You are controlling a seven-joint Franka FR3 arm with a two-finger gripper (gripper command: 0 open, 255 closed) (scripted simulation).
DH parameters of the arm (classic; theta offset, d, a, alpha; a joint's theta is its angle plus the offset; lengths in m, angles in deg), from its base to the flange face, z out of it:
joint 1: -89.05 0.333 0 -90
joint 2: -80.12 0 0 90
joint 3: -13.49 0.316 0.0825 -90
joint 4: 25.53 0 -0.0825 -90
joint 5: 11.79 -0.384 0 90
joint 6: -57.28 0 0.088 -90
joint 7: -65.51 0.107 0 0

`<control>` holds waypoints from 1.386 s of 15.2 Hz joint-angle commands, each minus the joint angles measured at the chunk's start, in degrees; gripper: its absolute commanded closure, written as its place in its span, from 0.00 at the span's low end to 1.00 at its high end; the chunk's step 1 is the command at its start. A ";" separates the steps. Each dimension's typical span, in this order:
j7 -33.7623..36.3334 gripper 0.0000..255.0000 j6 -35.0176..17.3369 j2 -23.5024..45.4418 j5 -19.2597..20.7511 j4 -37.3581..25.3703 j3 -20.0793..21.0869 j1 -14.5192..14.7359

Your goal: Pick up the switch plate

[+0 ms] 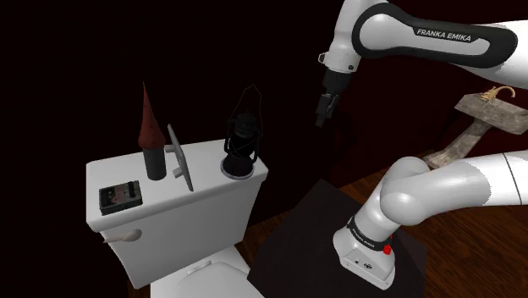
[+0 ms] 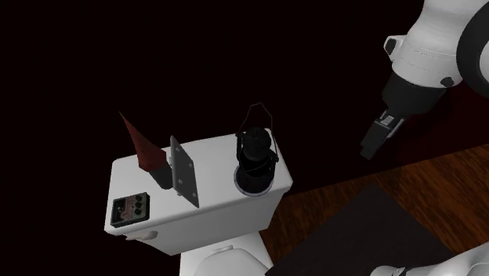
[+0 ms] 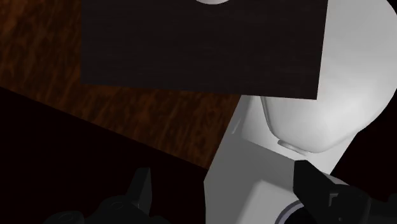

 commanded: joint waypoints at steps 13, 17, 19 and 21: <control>24.26 0.00 -7.69 12.35 -7.87 -7.07 16.50 3.02; 32.47 0.00 -9.93 19.08 -7.92 -12.19 21.55 3.08; 36.70 0.00 -10.82 22.85 -7.27 -15.26 23.95 3.02; 41.05 0.00 -11.50 26.92 -6.14 -18.68 26.23 2.99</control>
